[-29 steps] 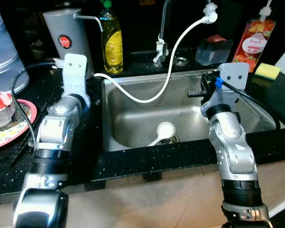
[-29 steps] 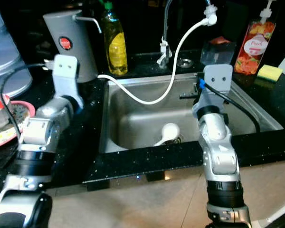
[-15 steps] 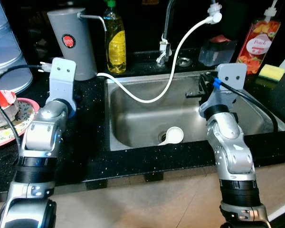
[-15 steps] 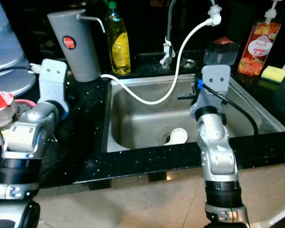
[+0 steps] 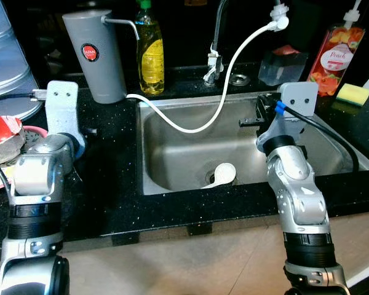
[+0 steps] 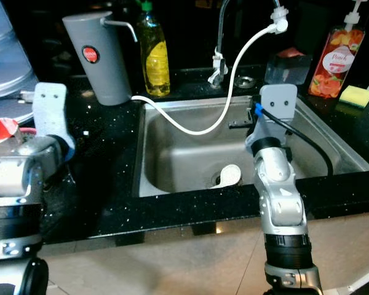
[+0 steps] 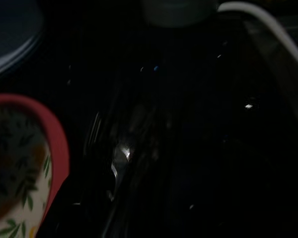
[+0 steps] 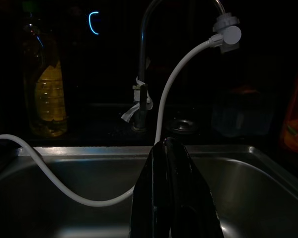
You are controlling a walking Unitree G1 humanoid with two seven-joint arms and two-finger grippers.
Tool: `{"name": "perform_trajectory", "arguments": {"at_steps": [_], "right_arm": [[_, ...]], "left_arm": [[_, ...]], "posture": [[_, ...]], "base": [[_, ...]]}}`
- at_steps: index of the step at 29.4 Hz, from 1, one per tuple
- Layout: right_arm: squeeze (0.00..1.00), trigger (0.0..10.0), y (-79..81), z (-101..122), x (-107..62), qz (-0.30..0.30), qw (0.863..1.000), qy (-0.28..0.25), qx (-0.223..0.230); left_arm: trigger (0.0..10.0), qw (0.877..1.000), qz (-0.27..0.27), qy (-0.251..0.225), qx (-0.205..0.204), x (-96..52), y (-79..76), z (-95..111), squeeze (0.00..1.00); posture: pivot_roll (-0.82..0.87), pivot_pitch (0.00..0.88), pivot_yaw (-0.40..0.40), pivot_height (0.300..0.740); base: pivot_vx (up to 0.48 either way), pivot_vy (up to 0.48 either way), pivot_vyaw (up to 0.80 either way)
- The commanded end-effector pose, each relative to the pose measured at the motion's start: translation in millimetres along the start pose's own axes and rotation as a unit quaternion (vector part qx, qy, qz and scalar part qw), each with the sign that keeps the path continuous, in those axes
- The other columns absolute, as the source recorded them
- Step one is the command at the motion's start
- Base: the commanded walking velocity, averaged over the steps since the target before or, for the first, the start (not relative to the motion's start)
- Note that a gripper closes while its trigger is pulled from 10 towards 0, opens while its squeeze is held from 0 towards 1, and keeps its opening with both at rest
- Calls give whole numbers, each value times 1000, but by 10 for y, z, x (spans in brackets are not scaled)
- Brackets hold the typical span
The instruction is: Kitchen organization
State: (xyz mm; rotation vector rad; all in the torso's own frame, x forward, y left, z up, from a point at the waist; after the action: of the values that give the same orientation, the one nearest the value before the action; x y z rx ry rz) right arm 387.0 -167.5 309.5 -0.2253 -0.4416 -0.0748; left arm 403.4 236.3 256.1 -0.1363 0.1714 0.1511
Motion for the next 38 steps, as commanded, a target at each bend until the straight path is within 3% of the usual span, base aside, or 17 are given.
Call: {"name": "perform_trajectory", "arguments": {"at_steps": [1, 8, 9, 11, 12, 15, 16, 18, 20, 21, 25, 26, 27, 32, 34, 36, 38], "right_arm": [[0, 10000, 26, -39, -15, 4, 1000, 4, 4], [0, 10000, 66, -80, -16, 18, 1000, 12, 7], [0, 10000, 168, -98, -24, 45, 999, 18, 14], [0, 10000, 212, -103, -29, 56, 998, 21, 15], [0, 10000, 275, -120, -43, 72, 997, 25, 19], [0, 10000, 377, -160, -73, 100, 994, 36, 26], [0, 10000, 468, -172, -104, 126, 991, 38, 26], [0, 10000, 682, -55, -193, 190, 981, 11, 38], [0, 10000, 822, 88, -274, 238, 970, -19, 53], [0, 10000, 890, 172, -327, 265, 961, -34, 69], [0, 10000, 1015, 300, -449, 319, 942, -59, 83], [0, 10000, 1157, 367, -595, 374, 922, -75, 72], [0, 10000, 1203, 378, -643, 391, 915, -79, 67], [0, 10000, 1281, 353, -717, 421, 902, -71, 69], [0, 10000, 1323, 251, -740, 434, 898, -46, 57], [0, 10000, 1331, 214, -742, 436, 898, -38, 52], [0, 10000, 1327, 148, -738, 436, 899, -23, 46]], "left_arm": [[10000, 1000, 15, 10, -1, -3, 101, -11, 0], [9608, 999, 36, 25, 12, -20, 228, -48, 0], [7725, 999, 40, 36, 2, -22, 257, -99, 0], [7725, 998, 42, 41, -1, -22, 271, -123, 0], [6784, 998, 41, 49, -9, -18, 280, -171, 0], [6863, 997, 40, 58, -17, -7, 285, -232, 0], [5922, 997, 34, 63, -22, 0, 266, -264, 0], [5216, 997, 27, 74, -24, 19, 239, -337, 0], [5490, 996, 25, 82, -23, 29, 234, -388, 0], [4902, 996, 26, 85, -23, 29, 238, -409, 0], [4863, 995, 27, 88, -23, 29, 246, -436, 0], [4392, 995, 28, 90, -23, 29, 253, -452, 0], [4431, 995, 29, 91, -23, 29, 255, -456, 0], [3843, 995, 31, 89, -22, 33, 256, -457, 0], [2078, 996, 33, 85, -21, 35, 257, -443, 0], [1882, 996, 33, 83, -20, 36, 258, -437, 0], [2510, 996, 38, 76, -12, 36, 264, -415, 0]], "posture": [[-66, 97, 33, 740], [-66, 97, 33, 740], [-59, 101, 34, 740], [-59, 101, 34, 740], [-58, 100, 32, 740], [-57, 100, 29, 740], [-60, 101, 28, 740], [-61, 102, 28, 740], [-65, 100, 31, 740], [-65, 100, 32, 740], [-64, 98, 32, 740], [-64, 98, 32, 740], [-64, 98, 32, 740], [-64, 96, 28, 740], [-64, 96, 28, 740], [-64, 96, 28, 740], [-66, 90, 24, 740]], "base": [[0, 0, 0], [0, 0, 0], [0, 0, 0], [0, 0, 0], [0, 0, 0], [0, 0, 0], [0, 0, 0], [0, 0, 0], [0, 0, 0], [0, 0, 0], [0, 0, 0], [0, 0, 0], [0, 0, 0], [0, 0, 0], [0, 0, 0], [0, 0, 0], [0, 0, 0]]}}
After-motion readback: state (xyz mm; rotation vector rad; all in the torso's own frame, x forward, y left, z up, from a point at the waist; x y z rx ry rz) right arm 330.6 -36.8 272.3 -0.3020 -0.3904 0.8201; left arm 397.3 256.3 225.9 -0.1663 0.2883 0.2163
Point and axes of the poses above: a point about 5 cm out from each wrist's last joint towards the gripper, its own x axis pointing out of the wrist towards the gripper, its own z axis along the axis of the wrist's last joint, y = z × x, the point moved 6 cm from there along x, pointing out of the wrist towards the gripper, and after that the axes turned 10 degrees about -x, right-handed, at the moved point
